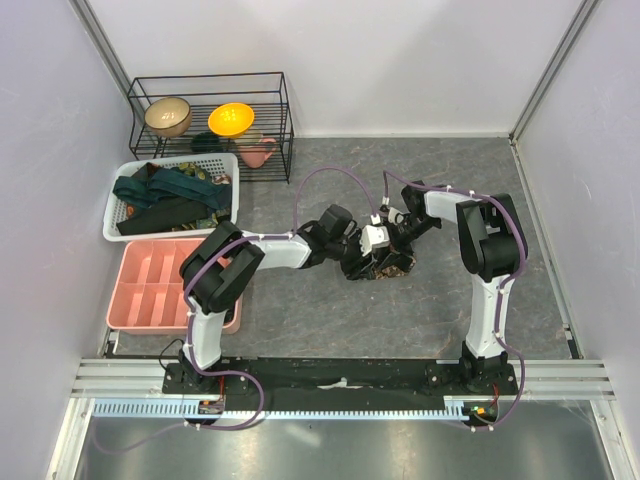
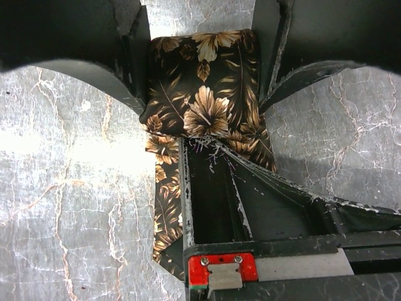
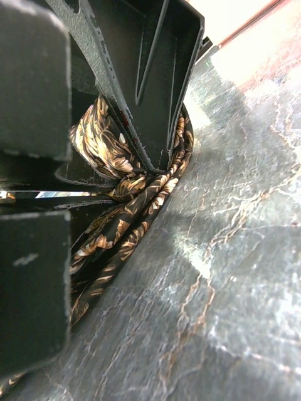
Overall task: Roll the ties
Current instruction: Roll the tie at the center of the board.
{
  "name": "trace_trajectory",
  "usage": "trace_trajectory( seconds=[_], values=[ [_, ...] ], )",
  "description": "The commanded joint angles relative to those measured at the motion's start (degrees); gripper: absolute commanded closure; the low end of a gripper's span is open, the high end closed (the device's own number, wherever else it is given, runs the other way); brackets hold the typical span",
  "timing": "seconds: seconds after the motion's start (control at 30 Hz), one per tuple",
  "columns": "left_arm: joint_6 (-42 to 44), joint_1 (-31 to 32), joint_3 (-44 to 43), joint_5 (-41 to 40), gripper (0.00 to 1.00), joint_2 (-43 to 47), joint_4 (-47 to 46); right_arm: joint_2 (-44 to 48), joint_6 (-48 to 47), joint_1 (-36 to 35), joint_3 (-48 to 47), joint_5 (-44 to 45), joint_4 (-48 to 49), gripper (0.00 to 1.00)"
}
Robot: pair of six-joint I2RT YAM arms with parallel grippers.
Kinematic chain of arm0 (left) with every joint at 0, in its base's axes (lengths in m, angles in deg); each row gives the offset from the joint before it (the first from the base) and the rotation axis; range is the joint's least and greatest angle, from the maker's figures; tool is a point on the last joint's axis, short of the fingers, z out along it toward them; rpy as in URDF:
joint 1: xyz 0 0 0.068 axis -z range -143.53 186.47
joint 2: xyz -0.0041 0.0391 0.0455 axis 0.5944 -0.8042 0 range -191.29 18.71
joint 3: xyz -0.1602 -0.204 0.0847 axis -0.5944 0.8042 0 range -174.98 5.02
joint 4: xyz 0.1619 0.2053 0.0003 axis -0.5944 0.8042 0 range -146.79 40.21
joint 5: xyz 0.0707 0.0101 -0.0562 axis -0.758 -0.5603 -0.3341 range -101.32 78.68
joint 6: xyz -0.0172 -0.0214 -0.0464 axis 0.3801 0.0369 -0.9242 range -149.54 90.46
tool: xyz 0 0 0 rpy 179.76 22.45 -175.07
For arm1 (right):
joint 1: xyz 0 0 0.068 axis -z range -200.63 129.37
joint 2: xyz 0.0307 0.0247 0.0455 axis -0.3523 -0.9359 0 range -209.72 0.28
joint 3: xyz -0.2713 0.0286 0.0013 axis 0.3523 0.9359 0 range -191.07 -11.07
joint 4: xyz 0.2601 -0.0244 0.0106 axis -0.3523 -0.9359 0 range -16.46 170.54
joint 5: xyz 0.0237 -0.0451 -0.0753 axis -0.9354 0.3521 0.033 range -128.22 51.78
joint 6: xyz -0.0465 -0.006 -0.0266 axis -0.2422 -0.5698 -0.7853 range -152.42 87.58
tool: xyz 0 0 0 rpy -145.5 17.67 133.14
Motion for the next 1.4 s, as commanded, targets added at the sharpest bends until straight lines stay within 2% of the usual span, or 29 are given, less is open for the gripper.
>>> trace_trajectory(
  seconds=[0.0,0.1,0.13,0.17,0.23,0.43,0.5,0.67,0.9,1.1,1.37],
  values=[
    [2.0,1.8,-0.9,-7.7,0.53,-1.3,2.7,-4.5,-0.8,-2.5,1.8,9.9,9.7,1.00],
    [5.7,2.3,-2.0,-12.6,0.64,-1.6,8.2,-4.0,-1.5,-2.5,1.6,9.0,8.7,1.00],
    [6.7,2.4,-3.4,-13.5,0.71,-1.9,11.3,-3.6,-2.6,-2.5,1.0,8.5,8.0,0.99],
    [7.5,2.4,-4.0,-14.2,0.75,-2.3,15.3,-3.3,-3.2,-2.2,0.7,8.0,7.4,0.93],
    [9.8,2.4,-6.2,-15.9,0.83,-3.4,19.9,-1.9,-3.9,-1.9,-0.1,7.5,5.7,0.89],
    [10.3,2.8,-12.5,-16.6,0.95,-6.2,32.2,0.0,-5.9,-0.1,-2.1,3.7,1.2,0.69],
    [10.6,2.8,-15.0,-17.4,0.96,-7.5,35.8,0.5,-7.2,1.0,-3.5,2.5,-1.0,0.66],
    [12.0,2.8,-16.2,-17.8,0.97,-8.6,37.6,2.4,-10.4,4.7,-5.6,-4.6,-6.1,0.58],
    [12.3,2.8,-17.0,-17.2,0.97,-9.2,38.4,4.0,-9.4,4.5,-3.4,-13.4,-5.5,0.49],
    [12.9,2.8,-17.1,-16.9,0.96,-9.5,38.4,3.6,-8.2,3.7,-3.9,-15.4,-2.8,0.46],
    [13.1,2.8,-17.7,-16.3,0.96,-9.8,38.9,2.9,-9.6,2.7,-3.9,-15.2,-4.4,0.45]
  ],
)
